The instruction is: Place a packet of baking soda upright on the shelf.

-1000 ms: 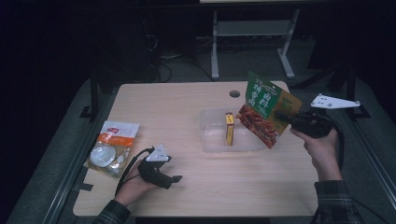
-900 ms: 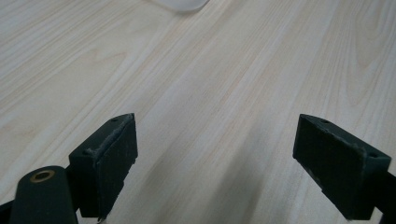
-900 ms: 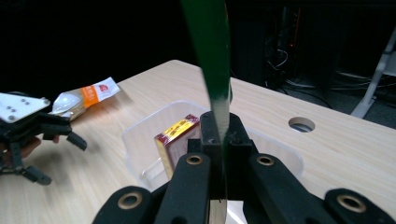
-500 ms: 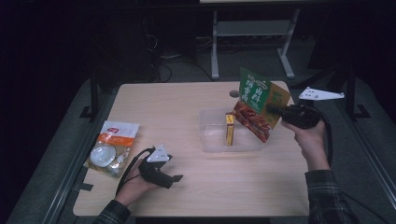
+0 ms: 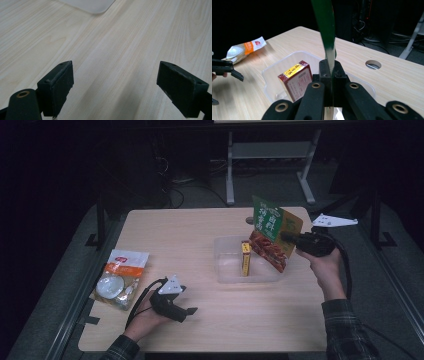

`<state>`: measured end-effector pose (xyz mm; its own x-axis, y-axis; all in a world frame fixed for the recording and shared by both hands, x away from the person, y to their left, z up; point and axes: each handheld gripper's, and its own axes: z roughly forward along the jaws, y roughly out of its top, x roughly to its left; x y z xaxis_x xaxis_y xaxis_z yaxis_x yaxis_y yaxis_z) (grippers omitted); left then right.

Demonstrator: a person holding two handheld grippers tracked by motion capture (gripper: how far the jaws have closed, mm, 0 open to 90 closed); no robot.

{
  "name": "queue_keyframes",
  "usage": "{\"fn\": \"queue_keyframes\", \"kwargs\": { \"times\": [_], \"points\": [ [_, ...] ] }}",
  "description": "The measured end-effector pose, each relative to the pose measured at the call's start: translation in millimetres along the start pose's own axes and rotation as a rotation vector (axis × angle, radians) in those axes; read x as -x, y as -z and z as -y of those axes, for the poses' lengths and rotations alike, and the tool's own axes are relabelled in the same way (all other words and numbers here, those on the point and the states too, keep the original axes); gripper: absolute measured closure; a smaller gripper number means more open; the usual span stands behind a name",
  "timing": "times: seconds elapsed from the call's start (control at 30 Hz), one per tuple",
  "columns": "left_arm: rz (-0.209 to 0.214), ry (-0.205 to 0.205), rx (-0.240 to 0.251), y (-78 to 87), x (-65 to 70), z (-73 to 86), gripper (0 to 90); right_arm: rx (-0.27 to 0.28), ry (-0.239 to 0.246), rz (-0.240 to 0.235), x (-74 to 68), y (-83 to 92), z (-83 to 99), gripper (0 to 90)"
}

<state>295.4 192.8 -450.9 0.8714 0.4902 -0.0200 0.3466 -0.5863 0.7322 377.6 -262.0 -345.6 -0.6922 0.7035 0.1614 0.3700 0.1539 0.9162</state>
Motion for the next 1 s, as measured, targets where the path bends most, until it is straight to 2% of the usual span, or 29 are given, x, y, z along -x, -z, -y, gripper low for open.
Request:
{"fn": "queue_keyframes", "kwargs": {
  "times": [0.4, 0.6, 0.9, 1.0],
  "points": [
    [-0.006, -0.021, -0.025, 0.0, 0.0, 0.8, 13.4, -0.019, 0.009, -0.012, 3.3, -8.9, 9.0, 89.7],
    [0.011, 0.010, -0.025, 0.5, -1.7, 1.3, 13.7, -0.012, -0.001, -0.021, 5.3, -11.3, 16.5, 89.6],
    [0.042, 0.022, -0.031, 3.3, -3.0, 0.9, 15.3, -0.044, 0.005, -0.019, 3.5, -15.2, 22.7, 89.5],
    [0.047, 0.038, -0.033, 2.4, -1.9, 0.4, 15.2, -0.053, 0.002, -0.016, 4.1, -15.7, 25.6, 89.5]
  ]
}}
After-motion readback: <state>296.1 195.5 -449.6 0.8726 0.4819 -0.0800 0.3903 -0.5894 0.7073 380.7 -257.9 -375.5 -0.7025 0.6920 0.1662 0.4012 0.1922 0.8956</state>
